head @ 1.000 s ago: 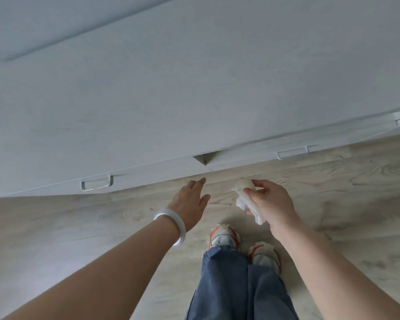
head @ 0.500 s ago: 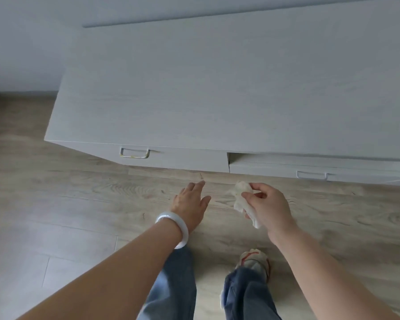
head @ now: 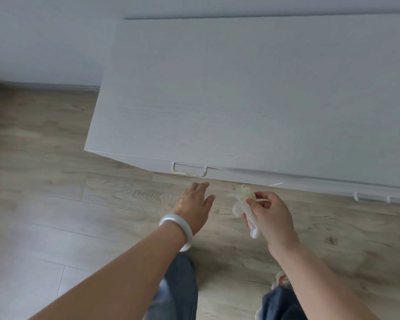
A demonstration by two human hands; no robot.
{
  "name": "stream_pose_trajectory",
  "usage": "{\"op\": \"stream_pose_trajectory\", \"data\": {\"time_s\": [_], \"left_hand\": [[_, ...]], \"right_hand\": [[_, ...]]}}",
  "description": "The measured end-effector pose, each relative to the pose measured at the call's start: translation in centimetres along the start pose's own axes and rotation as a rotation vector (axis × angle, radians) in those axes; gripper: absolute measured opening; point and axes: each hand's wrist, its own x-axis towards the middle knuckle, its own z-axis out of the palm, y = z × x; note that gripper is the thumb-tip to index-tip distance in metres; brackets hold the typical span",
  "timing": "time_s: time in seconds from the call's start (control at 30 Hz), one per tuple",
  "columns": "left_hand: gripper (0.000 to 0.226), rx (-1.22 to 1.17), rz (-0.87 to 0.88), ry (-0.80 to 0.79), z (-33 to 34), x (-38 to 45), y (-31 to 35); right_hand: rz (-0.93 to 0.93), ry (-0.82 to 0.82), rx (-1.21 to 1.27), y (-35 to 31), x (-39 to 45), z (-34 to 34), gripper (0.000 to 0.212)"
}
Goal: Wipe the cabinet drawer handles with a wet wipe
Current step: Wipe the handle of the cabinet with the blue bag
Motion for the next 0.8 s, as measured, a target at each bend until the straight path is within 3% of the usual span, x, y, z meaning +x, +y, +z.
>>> {"op": "stream_pose_trajectory", "data": {"time_s": [0.23, 0.3, 0.37, 0.47, 0.67, 0.8], "left_hand": [[0.040, -0.040, 0.001, 0.044, -7.0, 1.1, -9.5], [0.036, 0.029, 0.108, 0.105, -8.5, 1.7, -10.6], [0.033, 0.138, 0.321, 0.229, -9.4, 2.2, -10.9], [0.046, 0.265, 0.494, 0.350, -10.1, 3.5, -11.0], [0.071, 0.455, 0.430, 0.211, -11.6, 8.6, -10.8], [0.068, 0.582, 0.560, 0.232, -11.9, 11.7, -9.8]], "right_hand": [[0.112, 0.213, 0.141, -2.2, 1.6, 10.1, 0.016], [0.121, 0.266, 0.157, -2.4, 2.7, 12.2, 0.019], [0.142, 0.324, 0.182, -2.5, 3.6, 14.1, 0.021], [0.158, 0.350, 0.180, -2.3, 4.8, 16.0, 0.018], [0.142, 0.399, 0.167, -1.9, 6.2, 17.2, 0.029], [0.117, 0.444, 0.095, -1.8, 6.6, 17.3, 0.044]]}}
